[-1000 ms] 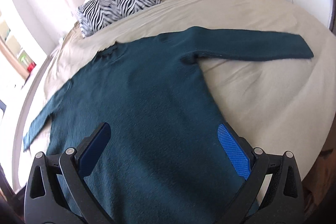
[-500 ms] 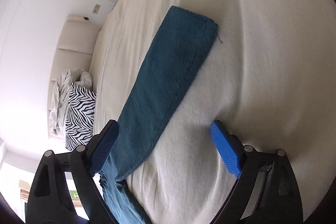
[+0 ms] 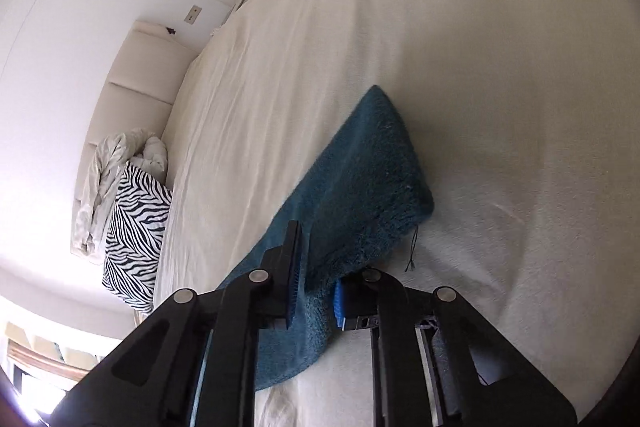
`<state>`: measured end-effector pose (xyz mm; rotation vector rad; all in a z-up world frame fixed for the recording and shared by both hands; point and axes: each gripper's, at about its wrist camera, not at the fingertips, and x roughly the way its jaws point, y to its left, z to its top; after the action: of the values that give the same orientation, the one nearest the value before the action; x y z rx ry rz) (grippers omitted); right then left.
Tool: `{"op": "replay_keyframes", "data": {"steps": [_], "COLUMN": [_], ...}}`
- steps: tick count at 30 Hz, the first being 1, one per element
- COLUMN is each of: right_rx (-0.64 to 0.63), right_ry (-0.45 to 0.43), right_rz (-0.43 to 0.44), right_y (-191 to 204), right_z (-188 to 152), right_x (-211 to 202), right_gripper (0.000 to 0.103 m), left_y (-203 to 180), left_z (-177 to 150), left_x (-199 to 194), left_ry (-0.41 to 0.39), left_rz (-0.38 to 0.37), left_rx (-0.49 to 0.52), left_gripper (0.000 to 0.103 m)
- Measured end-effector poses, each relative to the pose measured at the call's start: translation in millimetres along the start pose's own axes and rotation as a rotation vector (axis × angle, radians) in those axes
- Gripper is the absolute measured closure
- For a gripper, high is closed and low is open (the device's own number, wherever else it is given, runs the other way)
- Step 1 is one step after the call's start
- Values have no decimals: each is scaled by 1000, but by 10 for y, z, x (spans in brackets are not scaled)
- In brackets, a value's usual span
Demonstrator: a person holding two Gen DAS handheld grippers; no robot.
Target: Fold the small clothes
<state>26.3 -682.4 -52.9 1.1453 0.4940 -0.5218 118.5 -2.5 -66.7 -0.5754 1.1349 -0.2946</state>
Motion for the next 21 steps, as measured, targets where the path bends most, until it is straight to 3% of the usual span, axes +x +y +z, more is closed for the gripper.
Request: {"op": "replay_keyframes", "data": {"steps": [3, 5, 11, 13, 16, 18, 19, 21], "right_rx": [-181, -299, -622, -688, -783, -821, -849, -882], "right_ry": [9, 33, 186, 258, 357, 415, 429, 466], "right_rz": [25, 86, 274, 305, 274, 244, 217, 220], "right_y": [775, 1362, 2822, 3056, 3190, 3181, 3222, 3109], "right_z": [-267, -531, -1747, -2218, -3096, -3390, -3801, -3970], "right_x": [-2, 51, 345, 552, 897, 1171, 1265, 1338], "right_gripper": [93, 93, 93, 93, 92, 92, 89, 76], "left_y": [34, 56, 197, 258, 337, 352, 355, 311], "left_z": [83, 140, 294, 329, 388, 427, 441, 482], "left_x": [-32, -77, -173, -189, -192, -158, -137, -53], "left_ry": [-13, -29, -58, -58, -57, -48, -39, -22], "left_rz": [-29, -48, -133, -151, -170, -179, -190, -214], "left_rx": [-16, -26, -79, -95, -111, -115, -116, -119], "left_gripper": [1, 1, 1, 1, 1, 0, 0, 0]}}
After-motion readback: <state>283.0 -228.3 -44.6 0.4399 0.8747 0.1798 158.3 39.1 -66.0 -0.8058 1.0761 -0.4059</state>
